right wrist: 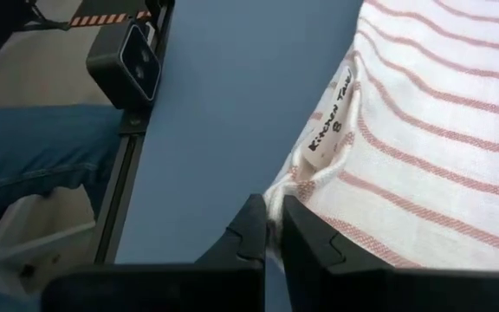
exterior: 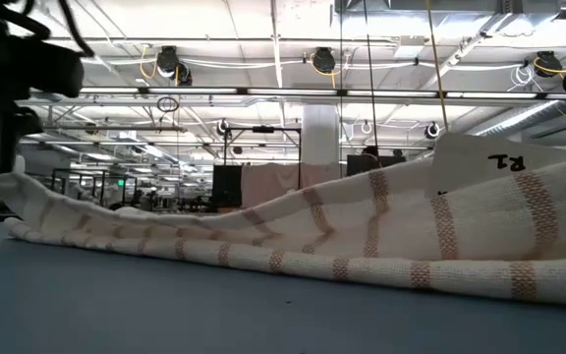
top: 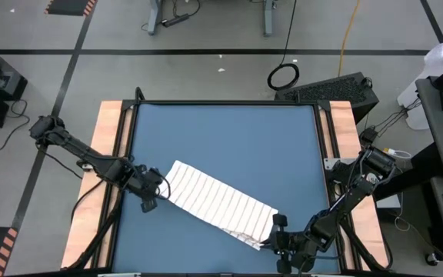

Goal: Roll towel
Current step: Fold the white towel

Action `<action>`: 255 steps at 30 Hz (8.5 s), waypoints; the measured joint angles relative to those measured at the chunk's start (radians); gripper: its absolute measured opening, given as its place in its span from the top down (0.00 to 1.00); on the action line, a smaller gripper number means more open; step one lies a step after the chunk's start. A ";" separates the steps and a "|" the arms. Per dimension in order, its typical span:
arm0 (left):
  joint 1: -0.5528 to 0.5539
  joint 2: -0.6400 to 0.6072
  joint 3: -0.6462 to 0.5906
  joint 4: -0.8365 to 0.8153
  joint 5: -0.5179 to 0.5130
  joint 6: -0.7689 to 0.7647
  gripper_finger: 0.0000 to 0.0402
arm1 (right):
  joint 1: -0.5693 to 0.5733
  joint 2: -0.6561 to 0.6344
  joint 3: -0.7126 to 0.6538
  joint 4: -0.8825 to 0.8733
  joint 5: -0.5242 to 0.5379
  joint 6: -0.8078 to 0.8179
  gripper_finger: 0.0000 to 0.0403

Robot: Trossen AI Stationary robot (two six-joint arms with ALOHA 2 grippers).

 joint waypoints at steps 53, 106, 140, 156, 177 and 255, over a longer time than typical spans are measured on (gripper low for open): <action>-0.390 0.313 0.030 0.176 -0.425 -0.013 0.60 | -0.002 0.001 0.000 -0.002 0.056 0.042 0.98; -0.258 0.345 0.242 -0.245 -0.477 0.084 0.93 | -0.002 -0.174 0.000 -0.280 0.110 0.068 0.98; -0.425 0.531 0.204 0.197 -0.338 0.033 0.85 | 0.065 -0.209 0.000 -0.480 0.207 0.225 0.98; -0.361 0.432 0.326 -0.137 -0.642 0.094 0.98 | 0.027 -0.330 0.000 -0.606 0.397 0.195 0.98; 0.249 0.198 0.443 -0.060 -0.822 0.717 0.99 | -0.149 -0.771 -0.001 -0.965 0.519 -0.029 0.98; 0.666 0.177 0.230 0.150 -0.217 0.955 0.97 | -0.314 -0.723 -0.322 -0.657 0.258 0.038 0.98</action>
